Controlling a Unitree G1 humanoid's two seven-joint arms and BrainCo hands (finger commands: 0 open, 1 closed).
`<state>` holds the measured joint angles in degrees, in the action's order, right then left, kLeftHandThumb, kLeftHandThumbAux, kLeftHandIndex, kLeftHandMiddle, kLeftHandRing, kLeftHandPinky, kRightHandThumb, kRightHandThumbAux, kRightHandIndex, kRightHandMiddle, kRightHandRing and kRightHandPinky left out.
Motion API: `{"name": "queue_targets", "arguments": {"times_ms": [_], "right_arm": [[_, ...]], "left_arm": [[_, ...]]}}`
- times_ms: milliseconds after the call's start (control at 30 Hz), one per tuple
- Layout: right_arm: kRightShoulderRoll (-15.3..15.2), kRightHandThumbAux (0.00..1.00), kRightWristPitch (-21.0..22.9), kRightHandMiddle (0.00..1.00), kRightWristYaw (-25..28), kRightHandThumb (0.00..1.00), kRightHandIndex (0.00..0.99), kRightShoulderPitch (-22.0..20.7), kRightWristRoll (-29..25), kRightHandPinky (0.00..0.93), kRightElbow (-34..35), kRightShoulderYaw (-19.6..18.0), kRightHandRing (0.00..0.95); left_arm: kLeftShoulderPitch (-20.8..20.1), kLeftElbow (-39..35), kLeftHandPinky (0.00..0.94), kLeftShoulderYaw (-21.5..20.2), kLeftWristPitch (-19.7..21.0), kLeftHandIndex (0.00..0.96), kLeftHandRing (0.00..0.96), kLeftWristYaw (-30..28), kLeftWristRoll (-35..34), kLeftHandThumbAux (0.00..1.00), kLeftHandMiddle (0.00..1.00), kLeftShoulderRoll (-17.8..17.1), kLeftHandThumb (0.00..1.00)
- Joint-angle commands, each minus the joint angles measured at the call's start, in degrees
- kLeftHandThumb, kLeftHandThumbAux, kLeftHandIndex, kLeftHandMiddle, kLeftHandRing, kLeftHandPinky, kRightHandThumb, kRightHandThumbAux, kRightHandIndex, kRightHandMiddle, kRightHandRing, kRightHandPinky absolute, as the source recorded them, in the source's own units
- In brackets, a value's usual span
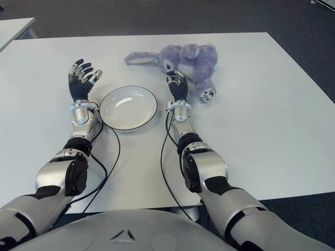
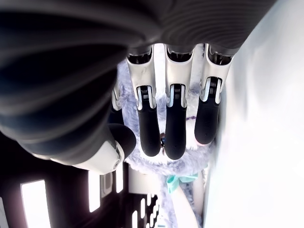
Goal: Put the doll into the plate.
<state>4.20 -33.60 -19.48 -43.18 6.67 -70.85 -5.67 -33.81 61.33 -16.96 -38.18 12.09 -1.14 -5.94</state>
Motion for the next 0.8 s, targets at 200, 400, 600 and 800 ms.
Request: {"name": "queue_targets", "arguments": {"times_ms": [200, 400, 600, 800], "right_arm": [[3.8, 0.743, 4.4, 0.353, 1.2, 0.686, 0.407, 13.1, 0.2, 0.333, -7.0, -0.3, 0.361], [3.8, 0.742, 4.4, 0.356, 1.4, 0.688, 0.408, 13.1, 0.0, 0.344, -7.0, -0.5, 0.365], [3.9, 0.741, 4.2, 0.357, 1.5, 0.69, 0.409, 13.0, -0.3, 0.343, -6.9, -0.7, 0.367], [4.0, 0.742, 3.4, 0.354, 0.7, 0.69, 0.408, 12.7, -0.1, 0.345, -6.8, -0.7, 0.365]], "left_arm": [[21.0, 11.0, 0.249, -2.3, 2.6, 0.224, 0.286, 0.7, -2.5, 0.843, 0.3, 4.5, 0.0], [20.8, 11.1, 0.251, -2.1, 2.8, 0.222, 0.289, 0.8, -2.3, 0.814, 0.301, 4.5, 0.0], [20.5, 11.3, 0.254, -2.3, 3.2, 0.219, 0.292, 0.3, -2.5, 0.808, 0.302, 4.2, 0.0], [20.5, 11.3, 0.244, -2.4, 3.1, 0.208, 0.29, -0.1, -2.6, 0.799, 0.302, 4.2, 0.0]]}}
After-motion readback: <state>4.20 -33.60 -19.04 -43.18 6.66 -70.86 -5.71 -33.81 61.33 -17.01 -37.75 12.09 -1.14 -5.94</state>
